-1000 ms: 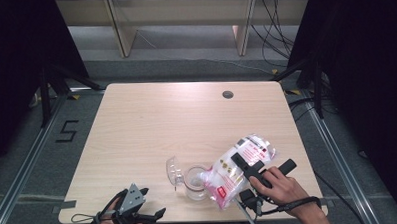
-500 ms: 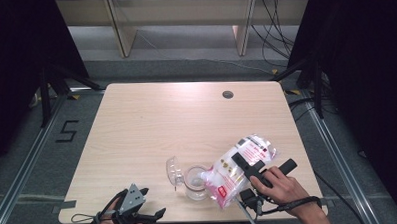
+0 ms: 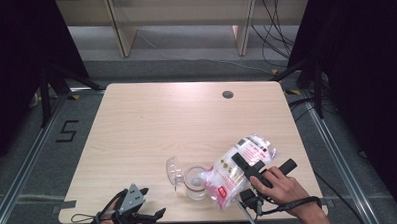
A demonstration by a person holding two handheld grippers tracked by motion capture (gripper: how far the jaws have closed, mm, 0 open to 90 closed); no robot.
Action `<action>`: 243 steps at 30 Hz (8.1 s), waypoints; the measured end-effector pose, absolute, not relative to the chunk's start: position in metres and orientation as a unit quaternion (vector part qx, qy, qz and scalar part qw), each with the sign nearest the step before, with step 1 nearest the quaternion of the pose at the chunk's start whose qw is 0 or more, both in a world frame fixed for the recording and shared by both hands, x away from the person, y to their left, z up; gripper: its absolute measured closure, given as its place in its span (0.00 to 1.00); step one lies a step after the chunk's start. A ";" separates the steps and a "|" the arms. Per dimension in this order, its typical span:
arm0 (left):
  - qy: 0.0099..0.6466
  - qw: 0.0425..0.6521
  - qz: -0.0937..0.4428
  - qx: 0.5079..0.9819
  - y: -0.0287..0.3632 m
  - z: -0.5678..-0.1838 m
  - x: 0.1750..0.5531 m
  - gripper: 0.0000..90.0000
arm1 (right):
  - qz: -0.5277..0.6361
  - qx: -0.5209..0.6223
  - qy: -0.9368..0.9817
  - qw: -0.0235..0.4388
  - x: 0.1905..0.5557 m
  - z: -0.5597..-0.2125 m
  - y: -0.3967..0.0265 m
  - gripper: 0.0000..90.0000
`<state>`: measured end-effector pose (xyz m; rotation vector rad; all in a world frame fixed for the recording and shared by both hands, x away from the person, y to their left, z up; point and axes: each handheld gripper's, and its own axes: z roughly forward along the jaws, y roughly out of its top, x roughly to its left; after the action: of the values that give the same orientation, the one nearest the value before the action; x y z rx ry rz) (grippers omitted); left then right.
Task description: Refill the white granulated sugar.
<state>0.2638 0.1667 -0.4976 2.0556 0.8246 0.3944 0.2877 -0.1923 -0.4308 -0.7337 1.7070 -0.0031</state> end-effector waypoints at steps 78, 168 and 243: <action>0.311 0.411 0.170 0.840 0.170 -0.496 0.266 0.17 | -0.008 -0.320 0.733 0.600 0.286 -0.427 -0.194 0.61; 0.310 0.411 0.170 0.840 0.170 -0.496 0.266 0.17 | -0.008 -0.329 0.733 0.596 0.285 -0.424 -0.194 0.65; 0.310 0.410 0.169 0.841 0.170 -0.496 0.266 0.17 | -0.008 -0.328 0.735 0.593 0.284 -0.423 -0.194 0.66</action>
<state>0.2661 0.1703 -0.4957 2.1163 0.7817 0.4265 0.2838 -0.1936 -0.4230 -0.7638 1.7101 -0.0195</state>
